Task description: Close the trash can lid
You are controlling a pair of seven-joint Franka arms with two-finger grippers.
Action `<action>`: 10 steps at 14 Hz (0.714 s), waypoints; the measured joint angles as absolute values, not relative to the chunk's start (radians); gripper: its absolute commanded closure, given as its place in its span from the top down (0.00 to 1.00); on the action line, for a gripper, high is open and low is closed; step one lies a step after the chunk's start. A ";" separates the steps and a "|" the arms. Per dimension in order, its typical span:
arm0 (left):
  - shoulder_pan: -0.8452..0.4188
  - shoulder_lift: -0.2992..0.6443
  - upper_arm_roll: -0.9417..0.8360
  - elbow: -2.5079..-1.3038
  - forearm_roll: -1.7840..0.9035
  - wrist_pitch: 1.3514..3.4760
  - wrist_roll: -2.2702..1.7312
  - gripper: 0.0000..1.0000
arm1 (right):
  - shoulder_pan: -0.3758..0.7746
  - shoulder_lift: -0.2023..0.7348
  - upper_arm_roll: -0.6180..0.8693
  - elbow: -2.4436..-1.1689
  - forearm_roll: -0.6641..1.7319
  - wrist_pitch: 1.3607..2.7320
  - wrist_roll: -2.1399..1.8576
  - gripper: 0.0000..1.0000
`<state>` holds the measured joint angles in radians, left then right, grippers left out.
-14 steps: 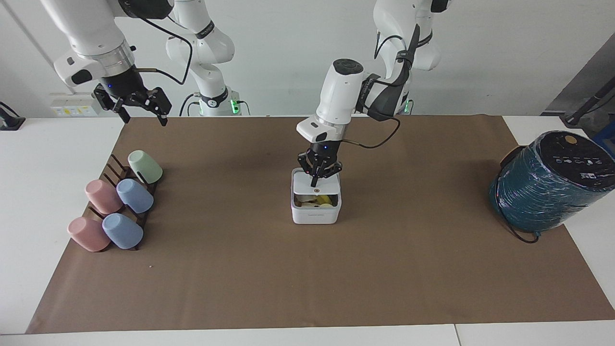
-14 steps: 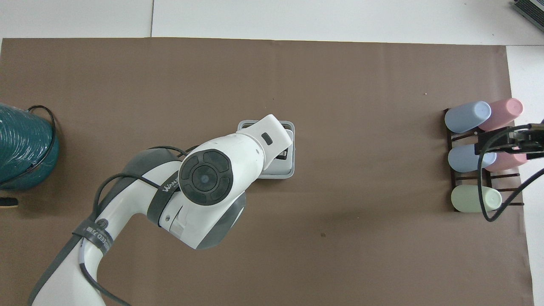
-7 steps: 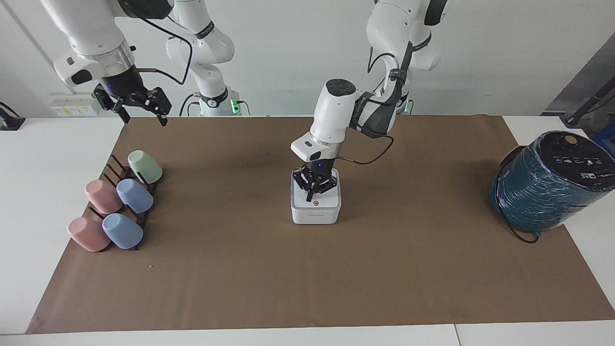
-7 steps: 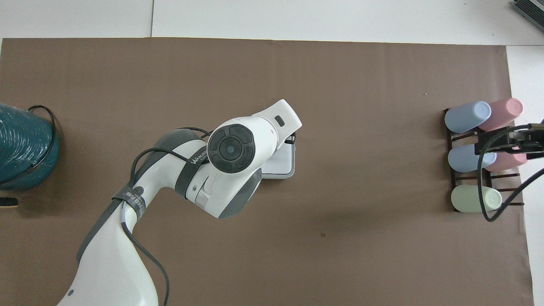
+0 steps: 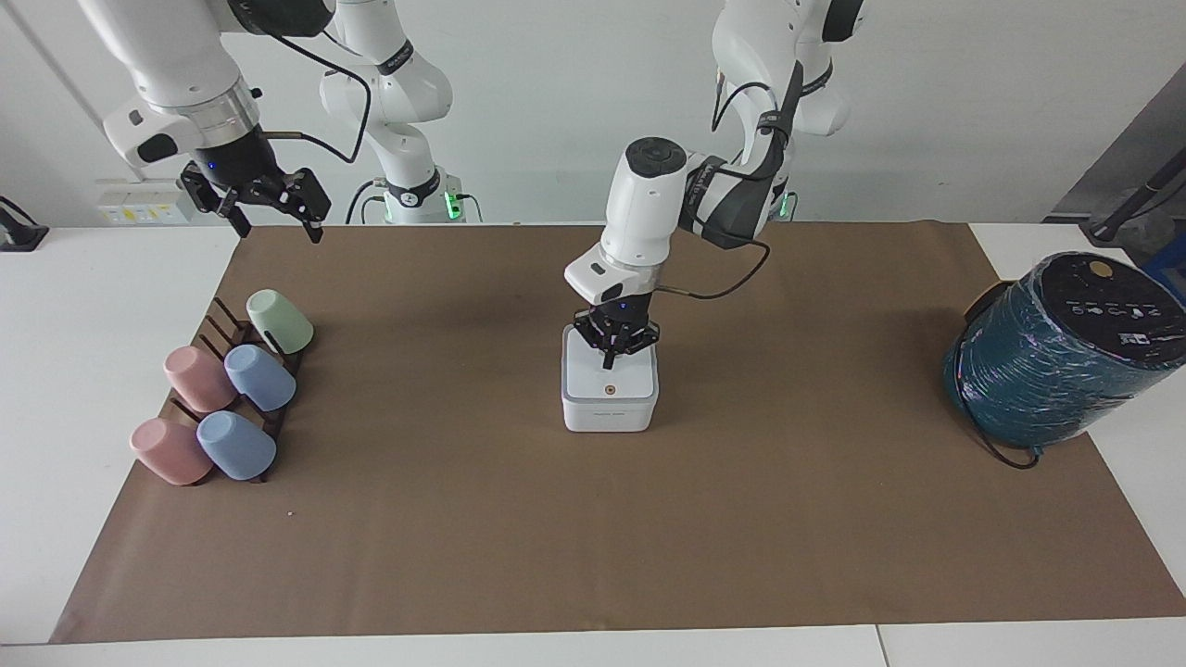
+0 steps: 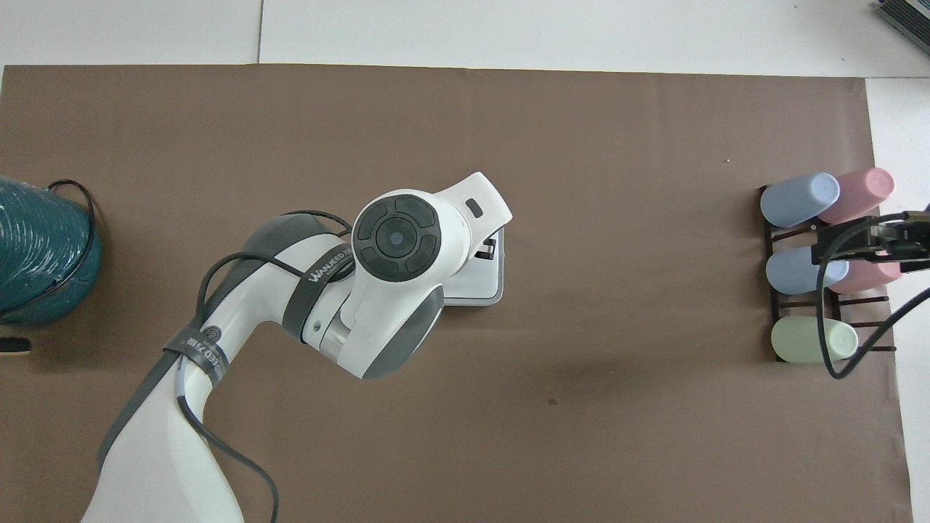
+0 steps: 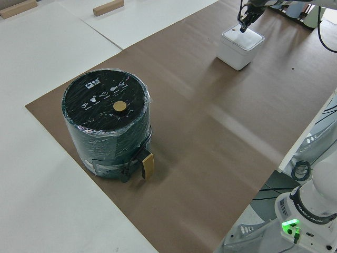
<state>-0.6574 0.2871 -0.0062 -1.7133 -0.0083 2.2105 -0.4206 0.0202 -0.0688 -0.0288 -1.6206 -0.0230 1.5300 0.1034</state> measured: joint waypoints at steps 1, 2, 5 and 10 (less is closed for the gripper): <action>-0.657 0.263 -0.003 -1.713 -0.008 2.168 -0.421 0.08 | 0.020 -0.069 -0.029 -1.621 -0.023 1.530 0.103 1.00; -0.657 0.237 0.000 -1.715 -0.008 2.119 -0.421 0.17 | 0.020 -0.069 -0.029 -1.621 -0.023 1.530 0.103 1.00; -0.651 0.164 0.014 -1.732 -0.007 2.004 -0.424 0.72 | 0.020 -0.069 -0.029 -1.621 -0.023 1.530 0.103 1.00; -0.529 0.046 0.029 -1.827 0.009 1.978 -0.424 1.00 | 0.020 -0.069 -0.029 -1.621 -0.023 1.530 0.103 1.00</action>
